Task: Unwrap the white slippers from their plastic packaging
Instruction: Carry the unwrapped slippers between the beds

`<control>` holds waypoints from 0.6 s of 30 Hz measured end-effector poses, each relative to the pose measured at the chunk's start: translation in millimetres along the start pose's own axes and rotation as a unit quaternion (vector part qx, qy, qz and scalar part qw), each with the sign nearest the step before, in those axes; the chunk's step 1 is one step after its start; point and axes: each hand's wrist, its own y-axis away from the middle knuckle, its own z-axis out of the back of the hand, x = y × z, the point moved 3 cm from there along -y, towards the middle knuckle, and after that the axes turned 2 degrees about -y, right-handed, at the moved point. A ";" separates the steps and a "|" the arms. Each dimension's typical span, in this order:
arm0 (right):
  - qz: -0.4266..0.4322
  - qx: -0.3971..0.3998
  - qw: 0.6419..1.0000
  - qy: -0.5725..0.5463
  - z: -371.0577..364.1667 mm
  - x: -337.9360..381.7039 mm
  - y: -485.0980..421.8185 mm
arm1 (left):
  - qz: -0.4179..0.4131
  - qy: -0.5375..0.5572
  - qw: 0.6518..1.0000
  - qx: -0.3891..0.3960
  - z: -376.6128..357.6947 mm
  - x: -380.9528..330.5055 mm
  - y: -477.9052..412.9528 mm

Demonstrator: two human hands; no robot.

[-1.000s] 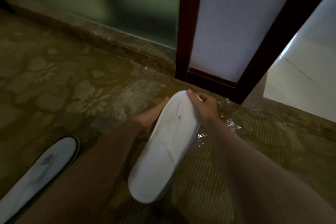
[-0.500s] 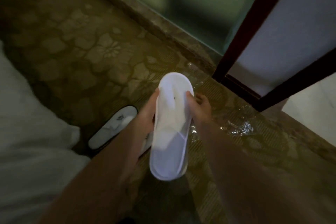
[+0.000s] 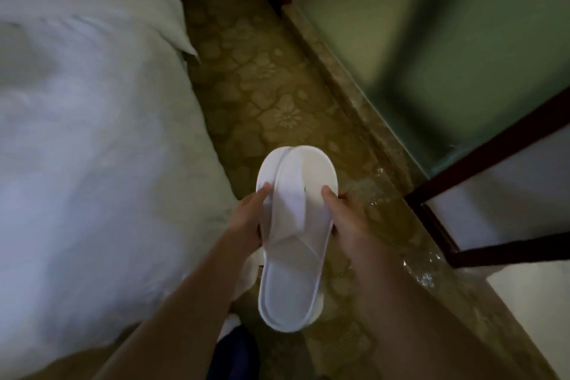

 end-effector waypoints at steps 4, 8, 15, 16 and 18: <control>-0.017 0.062 0.998 0.004 -26.7 2.0 28.1 | -0.007 -0.017 0.997 -0.074 43.9 13.7 50.1; -0.017 0.119 0.991 0.053 -48.8 -17.4 59.8 | -0.022 -0.042 0.988 -0.145 83.5 42.3 99.8; -0.013 0.189 0.962 0.196 -95.3 -67.3 134.7 | -0.070 0.052 0.952 -0.294 180.3 93.6 196.4; -0.001 0.195 0.957 0.217 -103.8 -72.9 145.9 | -0.068 0.061 0.947 -0.308 195.7 101.1 209.2; 0.028 0.201 0.944 0.259 -123.4 -84.6 166.1 | -0.066 0.078 0.937 -0.334 227.2 114.0 233.3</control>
